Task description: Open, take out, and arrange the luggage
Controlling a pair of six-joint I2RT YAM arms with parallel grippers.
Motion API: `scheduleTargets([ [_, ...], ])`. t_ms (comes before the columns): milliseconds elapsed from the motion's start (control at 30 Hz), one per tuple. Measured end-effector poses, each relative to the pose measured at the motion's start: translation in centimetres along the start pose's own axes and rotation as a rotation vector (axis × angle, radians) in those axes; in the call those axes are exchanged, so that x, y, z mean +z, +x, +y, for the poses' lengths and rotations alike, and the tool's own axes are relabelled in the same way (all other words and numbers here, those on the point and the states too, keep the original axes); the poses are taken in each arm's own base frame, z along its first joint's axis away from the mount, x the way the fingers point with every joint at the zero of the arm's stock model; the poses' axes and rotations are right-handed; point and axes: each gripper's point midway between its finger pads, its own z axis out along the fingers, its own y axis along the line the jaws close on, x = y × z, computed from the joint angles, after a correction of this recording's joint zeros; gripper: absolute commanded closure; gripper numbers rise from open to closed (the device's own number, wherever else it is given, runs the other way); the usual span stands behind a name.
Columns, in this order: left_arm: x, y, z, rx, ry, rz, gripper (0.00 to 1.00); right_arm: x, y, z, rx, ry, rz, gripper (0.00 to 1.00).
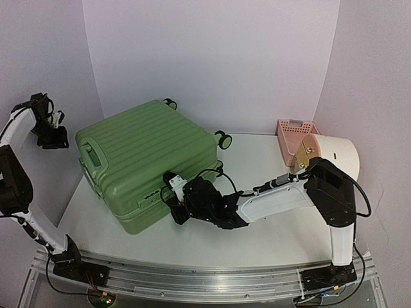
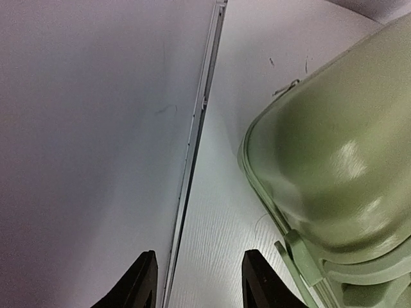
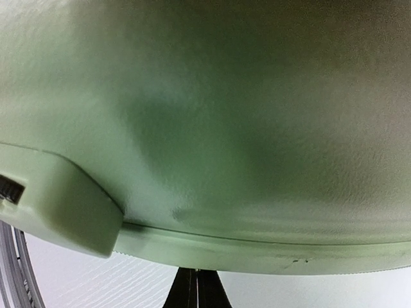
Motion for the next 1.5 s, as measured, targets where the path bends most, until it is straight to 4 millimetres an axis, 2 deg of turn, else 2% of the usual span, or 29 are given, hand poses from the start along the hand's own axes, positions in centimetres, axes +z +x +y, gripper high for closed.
scheduleTargets([
  [167,2.5,3.9,-0.5,0.008,0.000,0.047,0.57,0.0,0.0,0.0,0.000,-0.003,0.001,1.00],
  [300,4.9,3.8,-1.3,0.027,0.034,0.048,0.57,0.0,0.0,0.1,-0.007,-0.012,0.004,1.00],
  [367,6.6,2.4,-2.9,0.089,0.051,0.022,0.57,0.1,0.1,0.1,-0.010,-0.023,0.006,1.00],
  [467,7.8,0.9,-3.5,0.116,0.050,-0.004,0.57,0.1,-0.1,-0.1,-0.009,-0.026,0.004,1.00],
  [600,9.3,-2.2,-5.5,0.157,0.076,-0.063,0.55,0.2,-0.2,-0.5,-0.001,-0.019,0.002,1.00],
  [700,10.9,-5.9,-8.4,0.204,0.121,-0.138,0.49,0.4,-0.5,-1.1,0.025,0.008,-0.001,1.00],
  [767,11.3,-7.4,-9.6,0.219,0.139,-0.169,0.44,0.7,-0.7,-1.3,0.033,0.022,-0.004,1.00],
  [800,11.5,-9.7,-11.2,0.237,0.173,-0.218,0.41,1.3,-1.1,-1.6,0.046,0.041,-0.013,1.00],
  [833,11.5,-10.5,-12.0,0.237,0.186,-0.232,0.40,1.8,-1.4,-1.6,0.053,0.050,-0.019,1.00],
  [867,11.4,-11.0,-12.4,0.240,0.197,-0.240,0.33,1.9,-1.4,-1.7,0.055,0.051,-0.020,1.00],
  [900,11.0,-12.7,-13.9,0.242,0.237,-0.262,0.31,2.7,-2.0,-1.7,0.068,0.056,-0.031,1.00],
  [1000,10.0,-14.2,-15.5,0.223,0.286,-0.278,0.23,3.9,-2.8,-1.6,0.090,0.056,-0.046,1.00],
  [1100,8.5,-14.8,-16.7,0.160,0.354,-0.284,0.21,5.6,-3.6,-1.5,0.104,0.058,-0.060,1.00],
  [1200,7.0,-14.4,-17.1,0.092,0.400,-0.263,0.19,7.1,-4.3,-1.7,0.119,0.060,-0.080,1.00],
  [1300,5.5,-13.7,-17.3,0.057,0.418,-0.255,0.19,7.4,-4.5,-1.8,0.126,0.059,-0.085,1.00],
  [1400,2.4,-12.9,-18.2,0.058,0.430,-0.273,0.28,7.4,-4.5,-1.8,0.131,0.059,-0.084,1.00],
  [1500,1.0,-12.3,-19.7,0.092,0.427,-0.286,0.43,7.4,-4.5,-1.8,0.135,0.059,-0.084,1.00],
])
